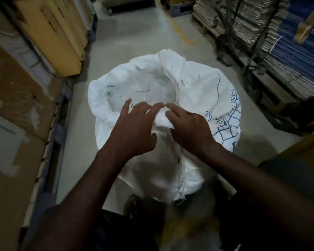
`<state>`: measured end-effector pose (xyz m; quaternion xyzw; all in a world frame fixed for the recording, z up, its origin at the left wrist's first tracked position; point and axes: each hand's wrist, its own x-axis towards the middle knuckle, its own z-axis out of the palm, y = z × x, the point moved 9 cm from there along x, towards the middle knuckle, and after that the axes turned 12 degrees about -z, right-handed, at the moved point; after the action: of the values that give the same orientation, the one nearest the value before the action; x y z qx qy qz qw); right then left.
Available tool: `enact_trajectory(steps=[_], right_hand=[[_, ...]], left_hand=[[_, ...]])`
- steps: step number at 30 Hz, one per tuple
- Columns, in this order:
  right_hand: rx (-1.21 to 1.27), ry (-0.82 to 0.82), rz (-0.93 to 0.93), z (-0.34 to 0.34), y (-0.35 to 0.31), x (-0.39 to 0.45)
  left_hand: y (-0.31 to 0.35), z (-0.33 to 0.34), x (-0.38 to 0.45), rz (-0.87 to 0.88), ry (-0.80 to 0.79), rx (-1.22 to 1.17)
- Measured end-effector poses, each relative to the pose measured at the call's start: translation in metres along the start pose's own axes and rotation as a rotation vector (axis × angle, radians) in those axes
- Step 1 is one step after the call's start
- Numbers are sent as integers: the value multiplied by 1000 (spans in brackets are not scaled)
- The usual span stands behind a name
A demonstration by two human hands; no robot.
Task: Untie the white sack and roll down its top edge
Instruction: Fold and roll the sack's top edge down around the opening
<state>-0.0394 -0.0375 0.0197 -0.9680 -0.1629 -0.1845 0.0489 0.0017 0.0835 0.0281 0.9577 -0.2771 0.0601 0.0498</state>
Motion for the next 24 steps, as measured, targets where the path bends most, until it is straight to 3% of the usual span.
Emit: enact_trajectory(steps=[5, 8, 10, 13, 15, 20, 24], right_hand=[[-13, -55, -38, 1, -16, 12], [31, -108, -35, -3, -12, 16], [47, -231, -28, -3, -1, 11], [-89, -567, 22, 5, 35, -14], [-129, -626, 94, -1, 60, -25], [-189, -158, 48, -25, 64, -31], [-167, 67, -4, -31, 58, -35]], left_hand=[[-17, -14, 1, -101, 62, 11], [-16, -10, -4, -75, 93, 2], [-9, -6, -8, -21, 130, -33], [3, -5, -9, 27, 174, -47], [7, -7, -9, 19, 209, -36], [9, -19, -5, -53, 279, -96], [17, -17, -3, -29, 209, -151]])
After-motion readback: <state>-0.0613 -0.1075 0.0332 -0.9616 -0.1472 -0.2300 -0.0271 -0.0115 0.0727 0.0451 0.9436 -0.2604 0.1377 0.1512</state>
